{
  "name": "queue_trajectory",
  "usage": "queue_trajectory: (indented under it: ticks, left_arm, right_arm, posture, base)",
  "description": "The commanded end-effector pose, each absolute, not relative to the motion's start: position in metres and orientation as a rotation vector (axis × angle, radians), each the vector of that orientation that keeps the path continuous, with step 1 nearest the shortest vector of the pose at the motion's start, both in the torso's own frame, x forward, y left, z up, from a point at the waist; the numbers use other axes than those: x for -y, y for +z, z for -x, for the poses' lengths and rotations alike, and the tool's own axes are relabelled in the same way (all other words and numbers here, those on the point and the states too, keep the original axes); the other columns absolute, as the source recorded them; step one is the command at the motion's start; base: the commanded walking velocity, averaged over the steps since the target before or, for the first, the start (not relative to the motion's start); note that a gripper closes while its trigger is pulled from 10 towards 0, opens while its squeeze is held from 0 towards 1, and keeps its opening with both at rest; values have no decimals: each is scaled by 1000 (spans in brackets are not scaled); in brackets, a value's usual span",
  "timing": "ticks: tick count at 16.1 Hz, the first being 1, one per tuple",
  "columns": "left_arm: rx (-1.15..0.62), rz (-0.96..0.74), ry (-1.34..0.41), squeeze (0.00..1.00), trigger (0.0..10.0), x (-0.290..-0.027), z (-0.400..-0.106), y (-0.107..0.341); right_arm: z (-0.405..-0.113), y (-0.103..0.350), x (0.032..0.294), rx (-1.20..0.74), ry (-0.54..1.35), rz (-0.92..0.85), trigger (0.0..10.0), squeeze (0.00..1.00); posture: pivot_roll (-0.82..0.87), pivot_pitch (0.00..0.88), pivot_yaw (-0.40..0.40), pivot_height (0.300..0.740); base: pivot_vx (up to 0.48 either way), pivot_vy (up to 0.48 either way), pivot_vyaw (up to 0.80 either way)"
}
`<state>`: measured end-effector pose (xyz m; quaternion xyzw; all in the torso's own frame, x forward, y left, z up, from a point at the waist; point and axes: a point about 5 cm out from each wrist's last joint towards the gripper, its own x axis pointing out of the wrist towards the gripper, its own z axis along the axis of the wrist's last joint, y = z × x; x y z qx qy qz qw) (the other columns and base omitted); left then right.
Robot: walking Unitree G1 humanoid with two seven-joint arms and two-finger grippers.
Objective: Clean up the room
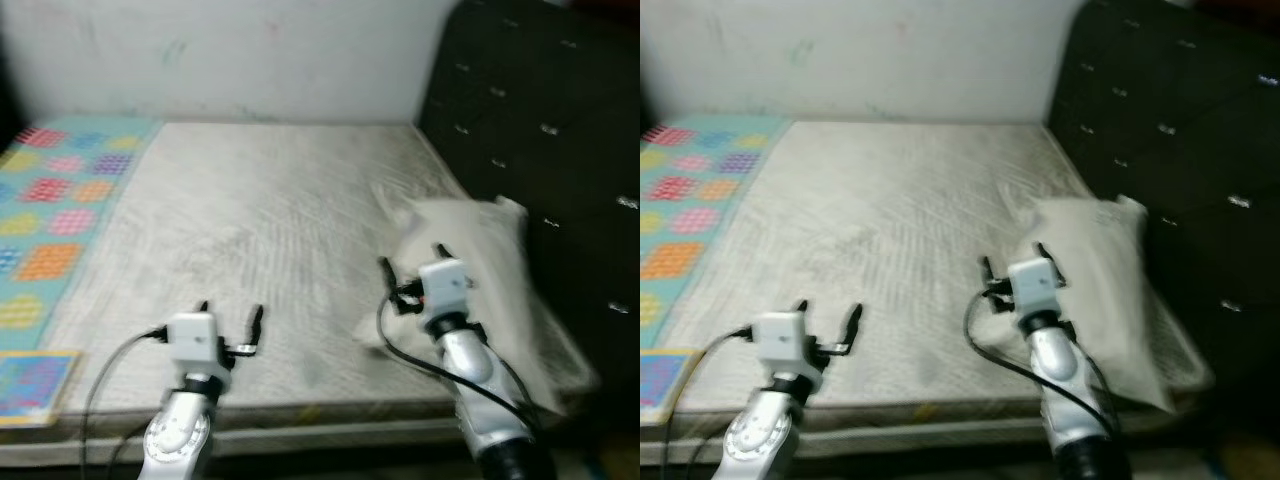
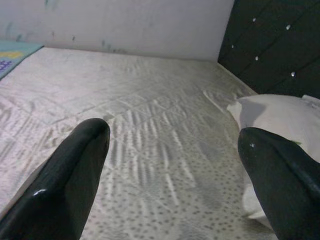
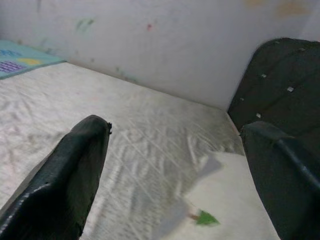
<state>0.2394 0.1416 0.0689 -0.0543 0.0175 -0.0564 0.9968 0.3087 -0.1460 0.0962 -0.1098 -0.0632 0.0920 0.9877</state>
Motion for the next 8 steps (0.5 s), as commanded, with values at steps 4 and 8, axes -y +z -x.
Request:
queue_trajectory:
  ticks: [4, 8]
  left_arm:
    - [-16, 137, -74, 0, 10000, -133, -239, 70]
    - [-8, 153, -42, 0, 10000, -134, -234, 69]
  right_arm:
    - [-309, 97, 145, 116, 256, 247, 10000, 0]
    - [-316, 99, 143, 115, 283, 258, 10000, 0]
  posture:
    - [-34, 0, -110, 740]
    - [-14, 0, -136, 740]
  base:
    - [0, -274, 0]
    - [0, 0, 0]
